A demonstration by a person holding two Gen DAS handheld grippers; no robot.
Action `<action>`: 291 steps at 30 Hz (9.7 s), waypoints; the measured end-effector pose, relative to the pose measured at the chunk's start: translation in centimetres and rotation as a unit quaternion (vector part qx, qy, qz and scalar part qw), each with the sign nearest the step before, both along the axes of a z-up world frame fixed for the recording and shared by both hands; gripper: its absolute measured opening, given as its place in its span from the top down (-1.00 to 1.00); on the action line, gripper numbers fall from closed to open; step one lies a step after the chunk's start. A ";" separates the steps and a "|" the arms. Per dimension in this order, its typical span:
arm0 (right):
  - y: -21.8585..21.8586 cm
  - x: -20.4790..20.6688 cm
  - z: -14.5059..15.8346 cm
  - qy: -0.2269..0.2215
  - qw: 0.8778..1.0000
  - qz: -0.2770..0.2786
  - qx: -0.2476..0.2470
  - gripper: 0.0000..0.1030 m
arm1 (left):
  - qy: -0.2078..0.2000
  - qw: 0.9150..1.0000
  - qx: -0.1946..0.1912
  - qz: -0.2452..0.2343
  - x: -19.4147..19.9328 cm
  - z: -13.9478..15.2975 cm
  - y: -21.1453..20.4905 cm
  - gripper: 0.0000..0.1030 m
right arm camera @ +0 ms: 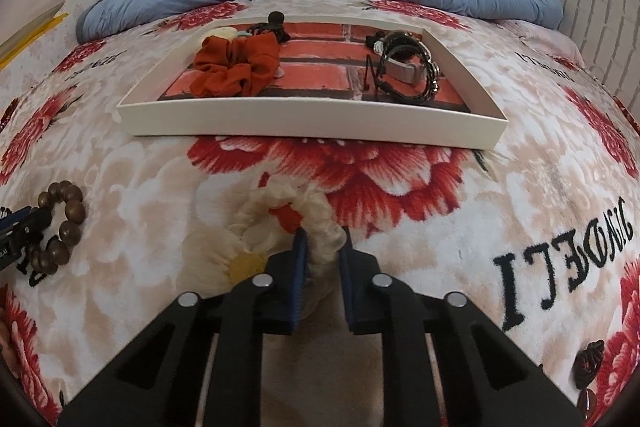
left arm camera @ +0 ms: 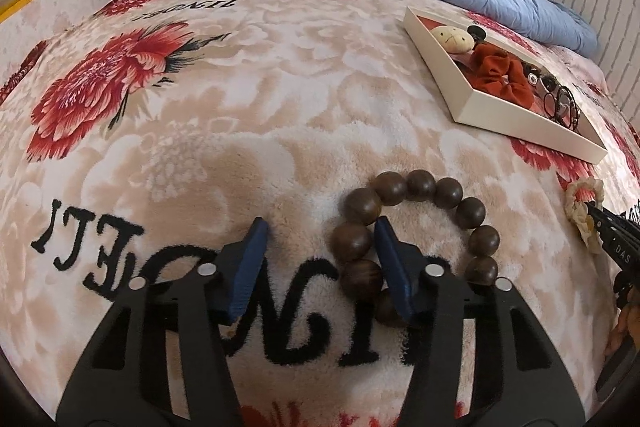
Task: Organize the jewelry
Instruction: 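Grasp the bead bracelet with left tool while right tool grasps the cream flower scrunchie, then carry the bead bracelet and flower scrunchie with both tools into the tray, then open left tool releasing the bead bracelet while right tool releases the flower scrunchie, then move left tool to the rainbow claw clip while right tool nears the brown pendant, then grasp the brown pendant with right tool while left tool approaches the rainbow claw clip, then close left tool on the rainbow claw clip and lift it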
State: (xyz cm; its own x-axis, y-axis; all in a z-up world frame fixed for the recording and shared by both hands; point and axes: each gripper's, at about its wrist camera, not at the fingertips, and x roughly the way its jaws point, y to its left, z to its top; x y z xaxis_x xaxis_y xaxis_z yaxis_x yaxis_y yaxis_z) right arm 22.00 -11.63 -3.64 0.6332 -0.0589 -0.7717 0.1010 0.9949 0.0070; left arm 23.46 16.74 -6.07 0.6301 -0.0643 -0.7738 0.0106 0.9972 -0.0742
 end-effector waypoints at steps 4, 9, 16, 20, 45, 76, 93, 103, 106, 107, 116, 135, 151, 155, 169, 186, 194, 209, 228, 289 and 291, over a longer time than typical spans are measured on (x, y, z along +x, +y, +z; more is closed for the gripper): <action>-0.1 -0.2 0.1 -0.003 1.000 0.004 0.006 0.80 | -0.007 1.000 -0.007 0.004 -0.2 0.2 0.4 0.23; -0.4 -0.4 0.3 -0.009 1.000 0.009 0.019 0.82 | -0.013 1.000 -0.005 0.002 -0.5 0.4 0.3 0.47; 0.2 -0.6 1.4 -0.022 0.999 0.036 0.017 0.84 | -0.033 0.999 0.017 -0.004 -1.3 1.3 -0.2 0.65; 0.2 -0.6 3.0 -0.038 0.998 0.052 0.013 0.84 | -0.049 0.998 0.029 -0.008 -1.8 2.2 -0.7 0.65; -8.6 7.3 9.1 -0.100 0.994 0.039 0.006 0.85 | -0.181 0.980 0.005 -0.087 4.1 12.6 -12.5 0.65; -12.9 15.6 2.0 -0.059 0.998 0.008 0.003 0.82 | -0.112 0.990 0.008 -0.086 15.6 3.1 -19.0 0.64; -13.4 15.2 1.8 -0.066 0.998 0.014 0.008 0.71 | -0.108 0.991 -0.001 -0.084 15.5 2.4 -18.6 0.05; -13.9 13.5 2.2 -0.049 0.998 0.021 0.018 0.04 | -0.119 0.989 0.021 -0.081 13.2 3.2 -18.7 -0.58; -14.0 12.7 2.6 -0.041 0.999 0.026 0.014 -0.02 | -0.115 0.990 0.020 -0.080 11.8 3.5 -18.5 -0.71; -14.1 12.4 2.8 -0.040 0.999 0.027 0.017 -0.02 | -0.115 0.990 0.020 -0.079 11.5 3.6 -18.4 -0.74; -15.1 9.9 3.5 -0.011 0.999 0.027 0.022 -0.32 | -0.109 0.992 0.021 -0.063 6.9 4.6 -16.9 -0.90; -15.5 8.5 4.3 0.016 0.998 0.048 0.033 -0.71 | -0.104 0.993 0.022 -0.050 3.8 4.8 -16.2 -0.90; -19.6 4.6 6.5 -0.013 0.997 0.010 0.071 -0.71 | -0.112 0.992 0.027 -0.048 0.4 6.7 -17.6 -0.90; -21.1 2.8 7.0 -0.017 0.997 0.001 0.074 -0.71 | -0.115 0.992 0.028 -0.051 -1.4 7.3 -18.5 -0.90; -23.5 -6.4 5.0 -0.015 0.999 -0.016 0.045 -0.71 | -0.104 0.992 0.023 -0.066 -8.9 6.6 -22.2 -0.90; -20.8 -12.6 2.7 -0.026 0.999 0.021 0.011 -0.71 | -0.077 0.994 0.009 -0.076 -12.4 4.3 -24.7 -0.90; -20.5 -12.8 1.4 -0.004 1.000 0.023 0.014 -0.67 | -0.060 0.994 0.004 -0.095 -12.1 3.5 -26.0 -0.90; -19.9 -12.7 0.4 0.007 1.000 0.029 0.009 0.49 | -0.037 0.993 -0.001 -0.114 -11.7 2.5 -28.4 -0.90; -21.7 -12.9 0.6 0.003 1.000 0.012 0.013 0.53 | -0.021 0.991 0.010 -0.133 -12.2 2.0 -31.9 -0.90; -22.5 -8.3 5.1 -0.052 0.998 0.020 0.003 0.58 | -0.022 0.993 0.004 -0.119 -6.9 3.8 -31.9 -0.87; -23.1 -8.4 4.6 -0.049 0.999 0.018 0.006 0.58 | -0.016 0.993 0.012 -0.114 -6.7 3.1 -32.7 -0.88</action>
State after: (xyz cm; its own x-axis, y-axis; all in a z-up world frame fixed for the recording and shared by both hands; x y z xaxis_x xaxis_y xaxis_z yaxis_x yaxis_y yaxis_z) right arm 13.57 -34.68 0.92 0.7076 -0.0255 -0.7062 0.0630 0.9976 0.0270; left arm 16.74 -15.91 -2.93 0.6260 -0.1900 -0.7563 0.2382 0.9701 -0.0465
